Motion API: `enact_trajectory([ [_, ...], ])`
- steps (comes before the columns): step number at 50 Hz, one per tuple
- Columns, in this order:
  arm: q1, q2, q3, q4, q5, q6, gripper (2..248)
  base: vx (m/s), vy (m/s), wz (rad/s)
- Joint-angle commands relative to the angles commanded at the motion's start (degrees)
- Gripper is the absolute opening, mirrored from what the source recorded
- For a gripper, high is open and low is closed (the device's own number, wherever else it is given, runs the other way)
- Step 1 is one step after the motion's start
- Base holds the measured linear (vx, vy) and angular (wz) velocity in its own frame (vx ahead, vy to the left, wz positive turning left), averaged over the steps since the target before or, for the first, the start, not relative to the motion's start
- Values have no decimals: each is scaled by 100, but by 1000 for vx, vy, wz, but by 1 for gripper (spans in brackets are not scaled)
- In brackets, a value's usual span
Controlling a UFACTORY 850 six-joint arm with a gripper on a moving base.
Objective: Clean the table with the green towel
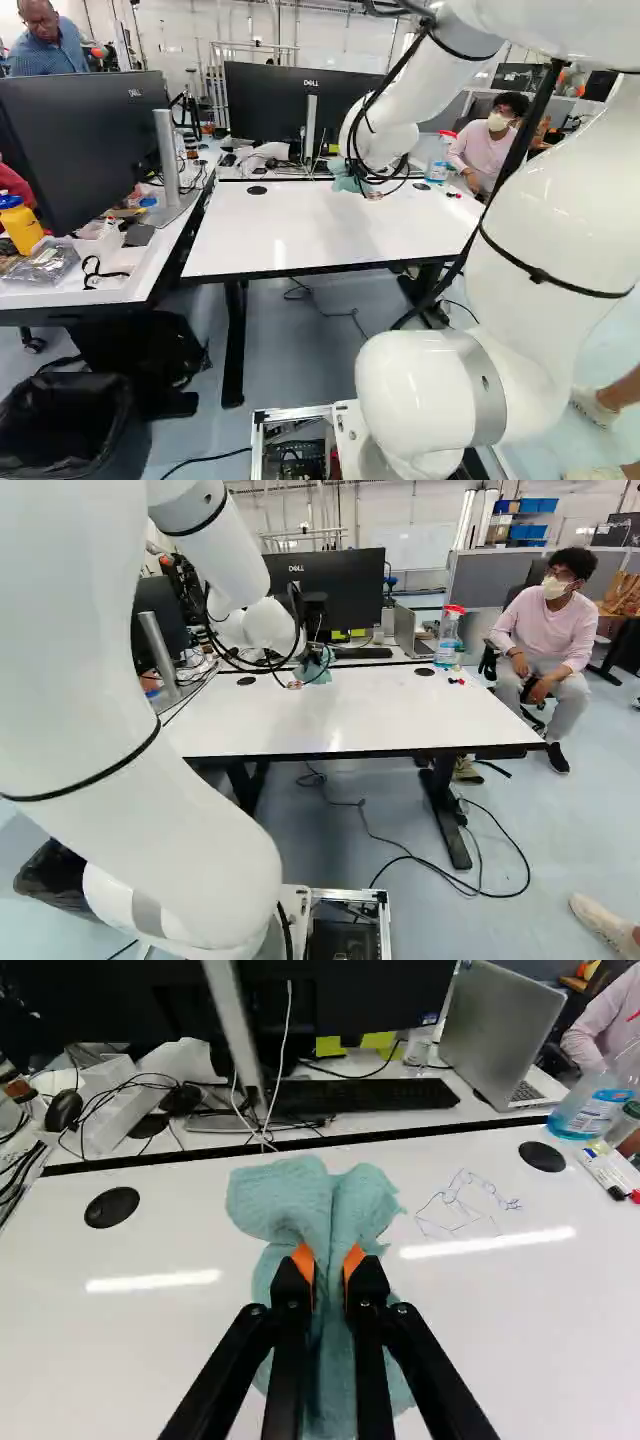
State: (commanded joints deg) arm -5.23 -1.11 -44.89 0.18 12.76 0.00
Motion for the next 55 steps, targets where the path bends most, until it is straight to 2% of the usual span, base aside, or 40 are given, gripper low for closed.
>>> enact_trajectory([
  [11, -168, -203, -209, 0, 151, 0, 51, 0, 0, 0],
  [55, -699, -1257, -1358, 0, 151, 0, 51, 0, 0, 0],
])
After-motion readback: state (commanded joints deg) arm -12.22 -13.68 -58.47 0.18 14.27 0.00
